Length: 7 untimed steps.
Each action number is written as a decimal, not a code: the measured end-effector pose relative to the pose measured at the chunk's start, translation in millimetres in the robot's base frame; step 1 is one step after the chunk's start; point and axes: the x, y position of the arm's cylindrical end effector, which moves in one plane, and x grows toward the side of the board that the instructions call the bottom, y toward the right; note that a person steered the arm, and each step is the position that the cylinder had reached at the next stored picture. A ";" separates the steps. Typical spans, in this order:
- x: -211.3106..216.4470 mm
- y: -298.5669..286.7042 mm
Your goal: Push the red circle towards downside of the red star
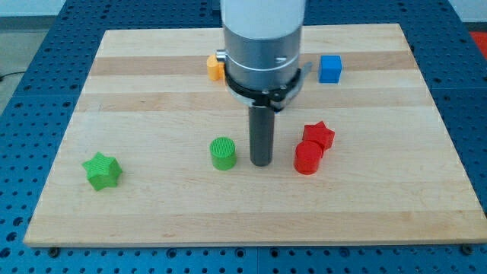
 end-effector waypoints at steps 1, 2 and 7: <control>15.8 16.9; 20.2 25.1; 5.5 27.8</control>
